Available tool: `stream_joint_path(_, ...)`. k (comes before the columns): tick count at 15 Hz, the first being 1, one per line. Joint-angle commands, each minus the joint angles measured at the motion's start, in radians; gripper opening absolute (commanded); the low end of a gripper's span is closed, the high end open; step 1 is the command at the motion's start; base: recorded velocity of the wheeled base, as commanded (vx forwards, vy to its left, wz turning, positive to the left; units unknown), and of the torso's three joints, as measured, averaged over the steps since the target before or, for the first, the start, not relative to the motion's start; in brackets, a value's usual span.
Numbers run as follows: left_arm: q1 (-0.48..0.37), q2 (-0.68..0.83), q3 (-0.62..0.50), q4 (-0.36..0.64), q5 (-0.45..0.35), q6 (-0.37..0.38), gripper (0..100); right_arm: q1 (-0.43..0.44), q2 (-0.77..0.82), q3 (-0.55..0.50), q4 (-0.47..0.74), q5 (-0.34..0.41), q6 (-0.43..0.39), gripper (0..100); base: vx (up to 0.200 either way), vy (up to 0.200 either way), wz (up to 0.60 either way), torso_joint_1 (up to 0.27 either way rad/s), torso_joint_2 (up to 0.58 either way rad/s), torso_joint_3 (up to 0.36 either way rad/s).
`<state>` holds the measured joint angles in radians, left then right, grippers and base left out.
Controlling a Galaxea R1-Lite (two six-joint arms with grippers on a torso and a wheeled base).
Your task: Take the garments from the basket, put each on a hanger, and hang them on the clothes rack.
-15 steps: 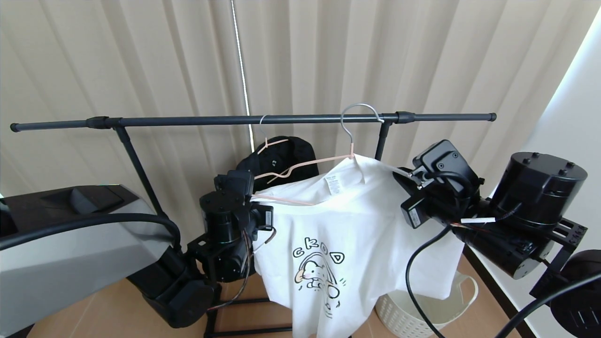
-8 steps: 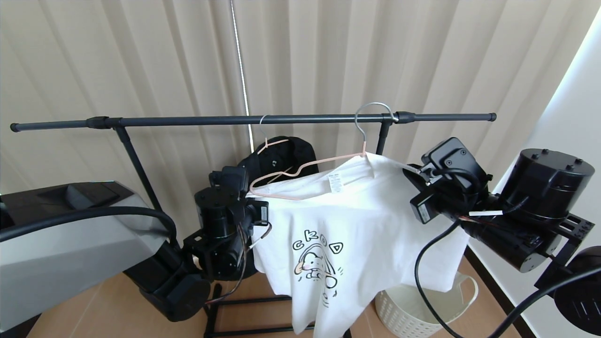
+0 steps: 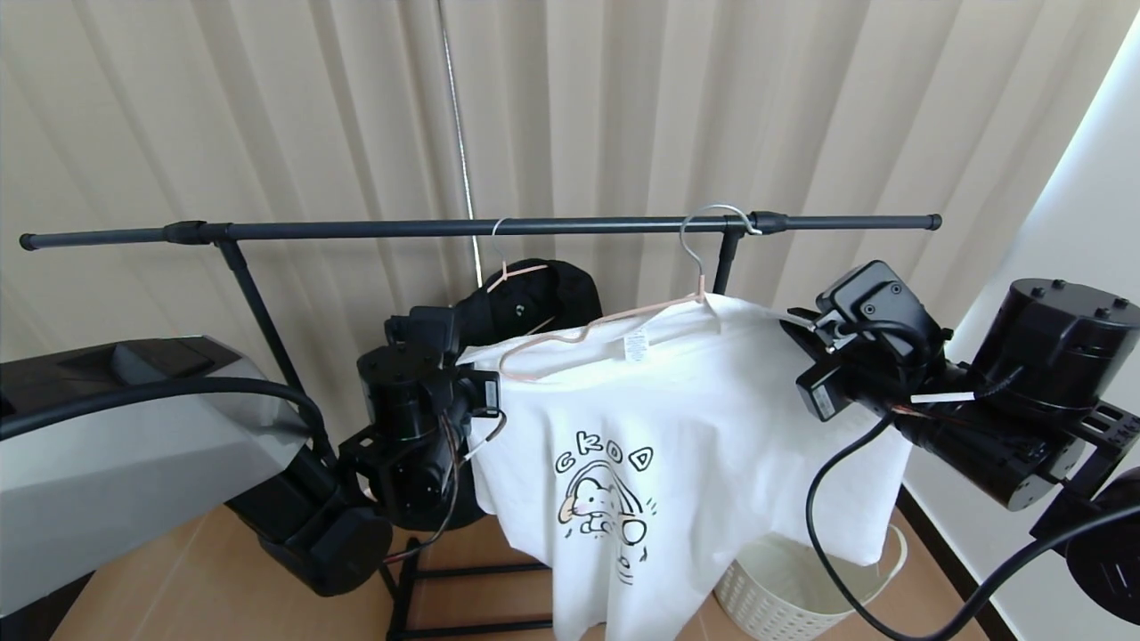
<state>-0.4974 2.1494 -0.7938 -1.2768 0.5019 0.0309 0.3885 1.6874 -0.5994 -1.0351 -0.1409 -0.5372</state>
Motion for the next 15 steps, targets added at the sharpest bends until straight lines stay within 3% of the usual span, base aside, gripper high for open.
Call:
stream_joint_path(1, 0.004, -0.002, -0.001, 0.001, 0.000, 0.001, 0, -0.010, -0.003, -0.003, -0.008, -0.003, -0.017, 0, 0.000, 0.000, 0.00, 0.000, 0.00, 0.000)
stream_joint_path(5, 0.004, -0.023, 0.015, 0.001, -0.028, 0.003, 0, -0.010, 0.023, 0.020, -0.103, -0.003, -0.047, 0, 0.000, 0.000, 0.00, 0.000, 0.00, 0.000)
stream_joint_path(9, -0.013, -0.078, 0.047, 0.017, -0.063, 0.007, 0, -0.007, 0.023, 0.053, -0.105, 0.003, -0.067, 0, 0.000, 0.000, 0.00, 0.000, 0.00, 0.000)
stream_joint_path(15, -0.027, -0.158, 0.010, 0.197, -0.072, 0.075, 0, 0.030, 0.046, 0.061, -0.135, 0.009, -0.099, 0, 0.000, 0.000, 0.00, 0.000, 0.00, 0.000)
